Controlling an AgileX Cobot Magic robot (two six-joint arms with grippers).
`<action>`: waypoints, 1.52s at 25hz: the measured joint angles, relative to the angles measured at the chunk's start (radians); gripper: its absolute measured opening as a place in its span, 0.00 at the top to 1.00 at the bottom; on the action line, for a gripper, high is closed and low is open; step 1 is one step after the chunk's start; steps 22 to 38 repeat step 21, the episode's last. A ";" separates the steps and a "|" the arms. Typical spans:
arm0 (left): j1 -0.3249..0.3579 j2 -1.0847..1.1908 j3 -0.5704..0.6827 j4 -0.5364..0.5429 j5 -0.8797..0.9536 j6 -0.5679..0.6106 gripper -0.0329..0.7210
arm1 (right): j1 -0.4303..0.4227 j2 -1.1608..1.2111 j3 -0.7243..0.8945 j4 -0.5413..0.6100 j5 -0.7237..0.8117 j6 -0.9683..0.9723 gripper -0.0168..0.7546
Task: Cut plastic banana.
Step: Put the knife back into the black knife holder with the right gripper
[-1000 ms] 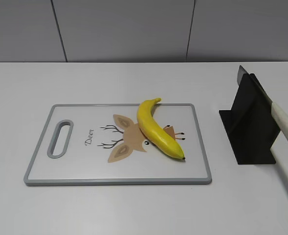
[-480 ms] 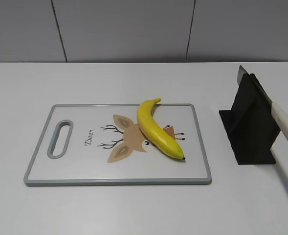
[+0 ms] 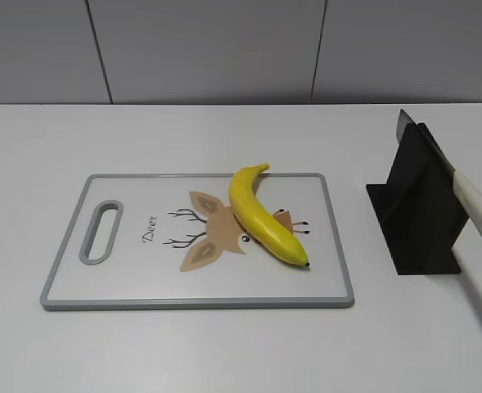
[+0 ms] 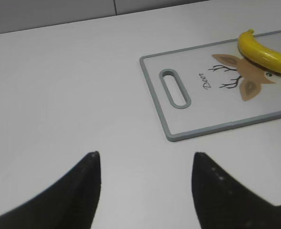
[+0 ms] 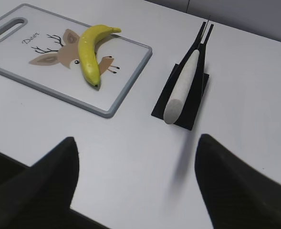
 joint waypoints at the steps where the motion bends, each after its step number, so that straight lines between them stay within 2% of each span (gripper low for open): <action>1: 0.016 0.000 0.000 0.000 0.000 0.000 0.18 | -0.009 0.000 0.000 0.004 0.000 0.000 0.22; 6: 0.137 0.000 0.000 0.000 -0.001 0.000 0.18 | -0.110 0.000 0.000 0.021 0.000 0.000 0.22; 10: 0.194 0.000 0.000 0.000 -0.001 0.000 0.18 | -0.123 0.000 0.000 0.025 0.000 0.000 0.22; 21: 0.201 0.000 0.000 0.000 -0.003 0.000 0.24 | -0.124 0.000 0.000 0.026 0.000 0.001 0.22; 38: 0.201 0.000 0.000 0.000 -0.003 0.000 0.24 | -0.124 0.000 0.000 0.026 0.000 0.001 0.22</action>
